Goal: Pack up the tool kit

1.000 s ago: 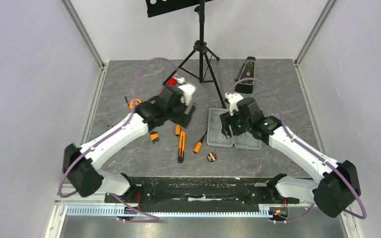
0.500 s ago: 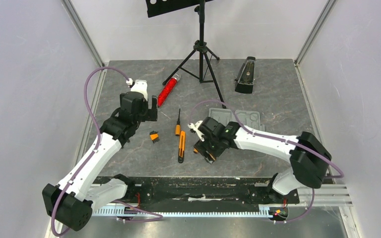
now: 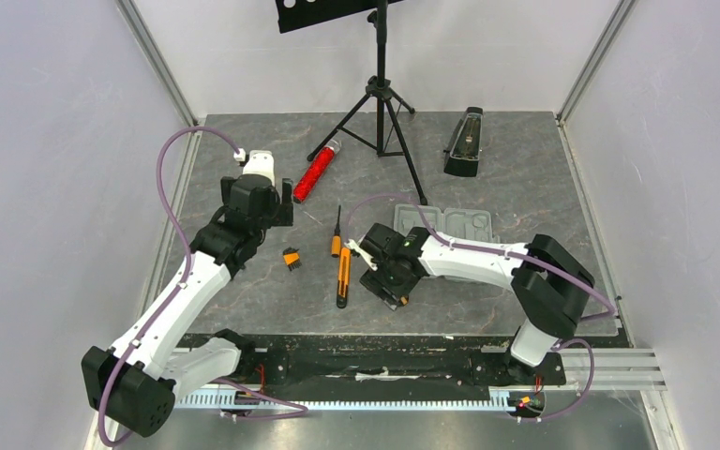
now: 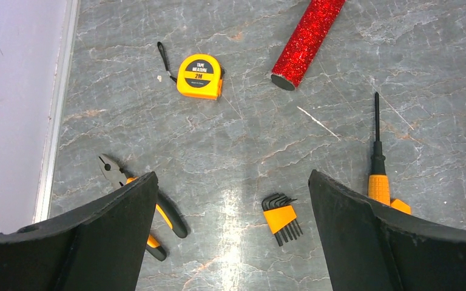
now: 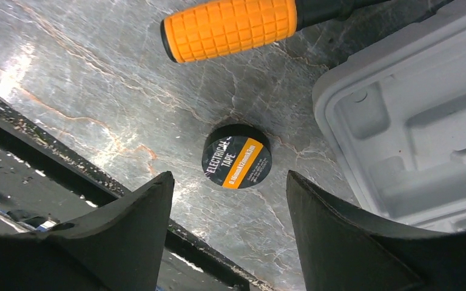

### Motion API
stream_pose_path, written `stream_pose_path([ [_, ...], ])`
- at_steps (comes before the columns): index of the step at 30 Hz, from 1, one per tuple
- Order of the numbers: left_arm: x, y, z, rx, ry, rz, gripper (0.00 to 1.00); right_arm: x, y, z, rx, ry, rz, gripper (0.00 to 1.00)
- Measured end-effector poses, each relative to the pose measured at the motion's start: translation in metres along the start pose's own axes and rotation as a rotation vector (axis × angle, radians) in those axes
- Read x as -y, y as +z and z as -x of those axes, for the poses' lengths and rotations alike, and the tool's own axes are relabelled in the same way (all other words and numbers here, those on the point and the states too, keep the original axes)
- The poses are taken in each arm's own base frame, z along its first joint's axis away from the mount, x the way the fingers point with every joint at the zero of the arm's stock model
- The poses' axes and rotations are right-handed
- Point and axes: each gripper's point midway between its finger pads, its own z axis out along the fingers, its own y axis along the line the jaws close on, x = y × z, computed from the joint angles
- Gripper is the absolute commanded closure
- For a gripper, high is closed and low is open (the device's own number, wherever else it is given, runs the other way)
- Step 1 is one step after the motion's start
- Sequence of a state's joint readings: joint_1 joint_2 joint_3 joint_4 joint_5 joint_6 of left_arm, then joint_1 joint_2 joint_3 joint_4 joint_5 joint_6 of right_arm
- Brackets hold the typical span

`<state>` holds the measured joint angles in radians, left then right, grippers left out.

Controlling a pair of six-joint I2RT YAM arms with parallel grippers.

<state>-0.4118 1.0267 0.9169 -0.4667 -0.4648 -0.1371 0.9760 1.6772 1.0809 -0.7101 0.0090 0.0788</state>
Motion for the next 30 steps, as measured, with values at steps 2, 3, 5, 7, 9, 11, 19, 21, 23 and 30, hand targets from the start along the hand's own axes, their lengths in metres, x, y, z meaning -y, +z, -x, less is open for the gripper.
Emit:
stream_pose_path([
  [2, -0.001, 0.000, 0.000, 0.002, -0.001, 0.004, 0.00, 0.001, 0.003, -0.003, -0.018, -0.003, -0.004, 0.31],
  [3, -0.001, 0.000, 0.001, 0.003, -0.001, 0.004, 0.00, 0.002, 0.004, -0.005, -0.025, -0.004, -0.008, 0.31],
  [5, -0.001, 0.000, 0.001, 0.004, -0.001, 0.004, 0.01, 0.003, 0.007, -0.006, -0.035, -0.006, -0.014, 0.33],
  [7, -0.001, 0.000, 0.001, 0.004, -0.002, 0.004, 0.01, 0.003, 0.009, -0.007, -0.040, -0.008, -0.019, 0.35],
  [9, -0.001, 0.000, 0.001, 0.004, -0.001, 0.004, 0.01, 0.004, 0.010, -0.008, -0.048, -0.011, -0.025, 0.36],
  [11, 0.000, 0.001, 0.001, 0.002, 0.000, 0.005, 0.01, 0.004, 0.012, -0.009, -0.055, -0.015, -0.029, 0.37],
  [19, 0.000, 0.001, 0.000, 0.000, 0.001, 0.005, 0.02, 0.001, 0.017, -0.008, -0.064, -0.029, -0.035, 0.43],
  [21, 0.000, 0.001, 0.000, 0.000, 0.001, 0.004, 0.02, 0.001, 0.017, -0.008, -0.063, -0.031, -0.035, 0.45],
  [23, 0.000, 0.001, 0.000, 0.000, 0.001, 0.004, 0.02, 0.001, 0.017, -0.008, -0.063, -0.031, -0.035, 0.47],
  [30, 0.000, 0.001, -0.001, -0.001, 0.001, 0.004, 0.02, 0.002, 0.018, -0.007, -0.064, -0.036, -0.042, 0.53],
])
